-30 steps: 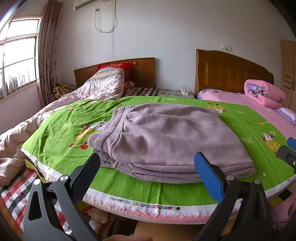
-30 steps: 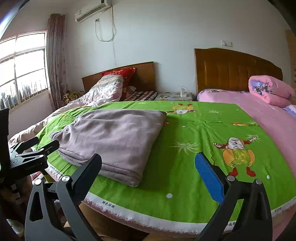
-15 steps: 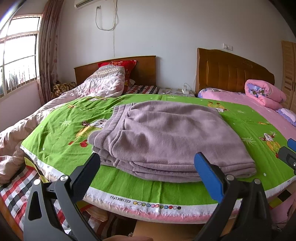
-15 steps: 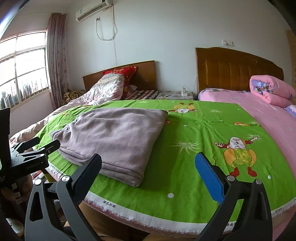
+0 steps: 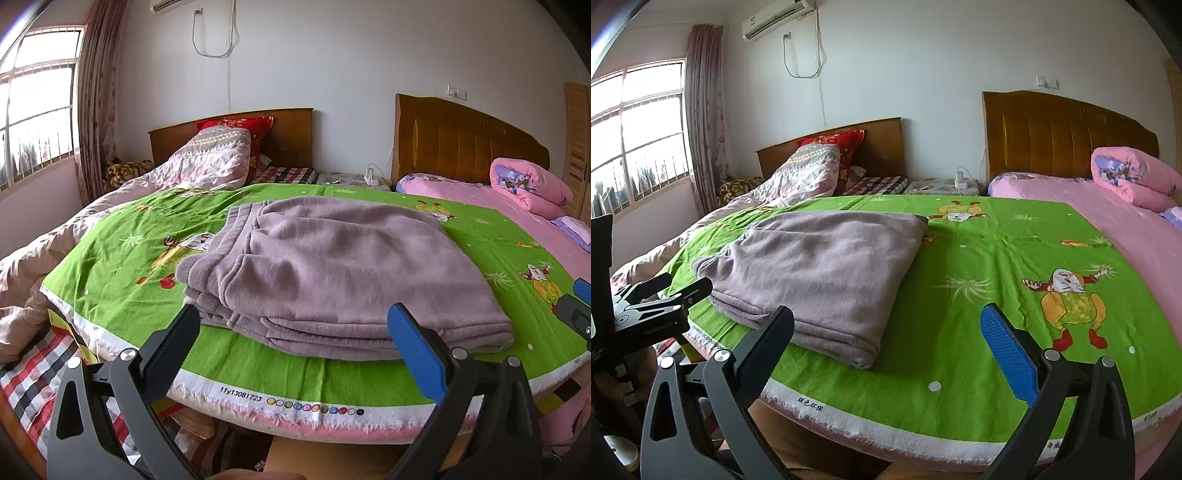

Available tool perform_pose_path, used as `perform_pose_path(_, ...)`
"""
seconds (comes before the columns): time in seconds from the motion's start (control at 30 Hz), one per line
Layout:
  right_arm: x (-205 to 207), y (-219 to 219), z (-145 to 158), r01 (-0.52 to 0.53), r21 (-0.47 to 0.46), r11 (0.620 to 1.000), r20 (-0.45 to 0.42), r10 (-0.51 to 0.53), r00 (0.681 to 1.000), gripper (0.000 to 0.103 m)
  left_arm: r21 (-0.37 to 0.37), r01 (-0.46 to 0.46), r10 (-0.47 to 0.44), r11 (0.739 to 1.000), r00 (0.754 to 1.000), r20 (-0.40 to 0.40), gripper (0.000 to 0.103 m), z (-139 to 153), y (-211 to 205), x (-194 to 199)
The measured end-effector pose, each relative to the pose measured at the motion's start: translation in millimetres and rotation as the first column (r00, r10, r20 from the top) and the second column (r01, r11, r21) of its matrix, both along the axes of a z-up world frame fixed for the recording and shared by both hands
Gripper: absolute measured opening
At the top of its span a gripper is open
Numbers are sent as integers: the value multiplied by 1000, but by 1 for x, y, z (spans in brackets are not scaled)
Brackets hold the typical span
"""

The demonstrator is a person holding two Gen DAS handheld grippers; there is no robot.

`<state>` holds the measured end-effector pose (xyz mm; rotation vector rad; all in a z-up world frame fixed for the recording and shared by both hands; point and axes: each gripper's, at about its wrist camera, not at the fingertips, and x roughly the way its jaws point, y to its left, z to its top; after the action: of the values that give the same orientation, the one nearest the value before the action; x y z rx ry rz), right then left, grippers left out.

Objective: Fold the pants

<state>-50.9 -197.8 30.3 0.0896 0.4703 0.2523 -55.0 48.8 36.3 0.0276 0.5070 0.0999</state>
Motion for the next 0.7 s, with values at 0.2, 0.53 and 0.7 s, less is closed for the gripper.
perform_pose_path(0.2, 0, 0, 0, 0, 0, 1000, 0, 0, 1000, 98, 0, -1, 1, 1000, 1000, 1, 101, -1, 0, -1)
perform_pose_path(0.53, 0, 0, -1, -1, 1, 1000, -2, 1, 1000, 98, -1, -2, 2, 1000, 1000, -3, 101, -2, 0, -1)
perform_pose_path(0.7, 0, 0, 0, -1, 1, 1000, -2, 1, 1000, 98, -2, -3, 2, 1000, 1000, -3, 101, -2, 1, -1)
